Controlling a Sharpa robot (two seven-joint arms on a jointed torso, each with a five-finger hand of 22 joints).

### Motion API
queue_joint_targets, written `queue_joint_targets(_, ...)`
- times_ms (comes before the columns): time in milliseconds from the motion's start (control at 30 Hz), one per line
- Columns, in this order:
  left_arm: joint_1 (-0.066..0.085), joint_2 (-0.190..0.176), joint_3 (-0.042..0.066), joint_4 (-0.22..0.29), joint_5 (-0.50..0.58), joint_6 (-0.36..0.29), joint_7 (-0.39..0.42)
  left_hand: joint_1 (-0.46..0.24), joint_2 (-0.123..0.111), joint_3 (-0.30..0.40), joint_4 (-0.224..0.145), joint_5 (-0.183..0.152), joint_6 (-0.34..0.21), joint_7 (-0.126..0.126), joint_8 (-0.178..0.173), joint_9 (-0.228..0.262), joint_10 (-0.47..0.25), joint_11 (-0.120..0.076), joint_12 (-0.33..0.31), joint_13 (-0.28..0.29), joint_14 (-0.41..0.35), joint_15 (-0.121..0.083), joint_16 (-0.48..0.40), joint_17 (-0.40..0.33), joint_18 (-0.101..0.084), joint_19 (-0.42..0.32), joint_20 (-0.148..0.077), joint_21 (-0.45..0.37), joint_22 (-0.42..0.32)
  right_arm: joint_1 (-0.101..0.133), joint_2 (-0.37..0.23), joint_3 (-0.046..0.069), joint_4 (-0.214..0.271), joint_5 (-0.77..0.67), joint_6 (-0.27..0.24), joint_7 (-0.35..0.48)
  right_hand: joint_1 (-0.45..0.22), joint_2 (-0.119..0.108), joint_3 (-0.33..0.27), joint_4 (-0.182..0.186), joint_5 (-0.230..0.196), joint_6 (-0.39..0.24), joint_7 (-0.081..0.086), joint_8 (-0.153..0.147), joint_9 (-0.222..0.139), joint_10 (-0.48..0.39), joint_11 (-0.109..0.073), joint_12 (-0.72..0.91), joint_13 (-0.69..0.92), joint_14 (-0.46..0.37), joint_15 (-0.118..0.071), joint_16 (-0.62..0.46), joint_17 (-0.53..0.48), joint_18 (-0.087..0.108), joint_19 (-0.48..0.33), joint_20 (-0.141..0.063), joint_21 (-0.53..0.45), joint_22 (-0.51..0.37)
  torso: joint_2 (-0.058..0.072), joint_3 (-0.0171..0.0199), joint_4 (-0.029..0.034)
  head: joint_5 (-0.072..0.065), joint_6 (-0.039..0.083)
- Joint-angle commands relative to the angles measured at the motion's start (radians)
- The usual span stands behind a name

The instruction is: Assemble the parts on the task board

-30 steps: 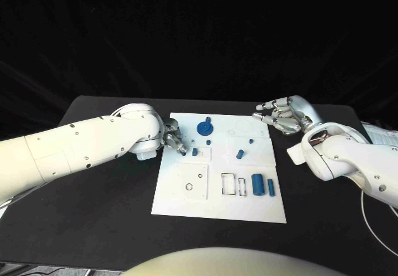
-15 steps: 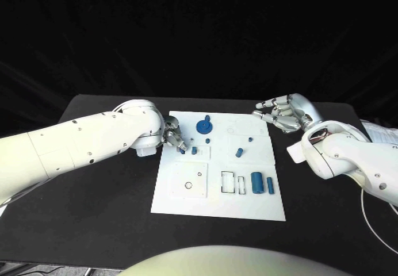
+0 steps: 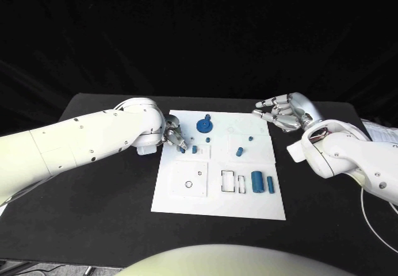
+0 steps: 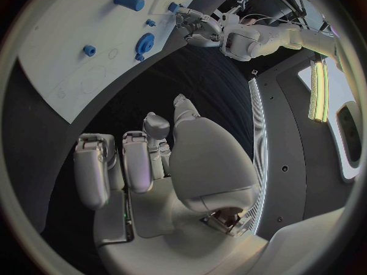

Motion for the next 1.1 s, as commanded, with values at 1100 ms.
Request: queue_joint_targets(1100, -0.009, -0.032, 0.008, 0.018, 0.025, -0.111, -0.005, -0.066, 0.013, -0.446, 0.191, -0.201, 0.076, -0.027, -0.025, -0.060, 0.021, -0.003, -0.008, 0.017, 0.105, -0.011, 0.003, 0.263, -0.012, 0.053, -0.012, 0.008, 0.203, -0.001, 0.002, 0.000, -0.003, -0.007, 0.020, 0.006, -0.003, 0.007, -0.008, 0.001, 0.007, 0.005, 0.000, -0.004, -0.001, -0.001, -0.001, 0.001, 0.000, 0.054, -0.004, -0.006, 0.025, 0.016, 0.009, -0.006, -0.007, 0.111, -0.001, 0.0004, 0.0004, -0.003, 0.001)
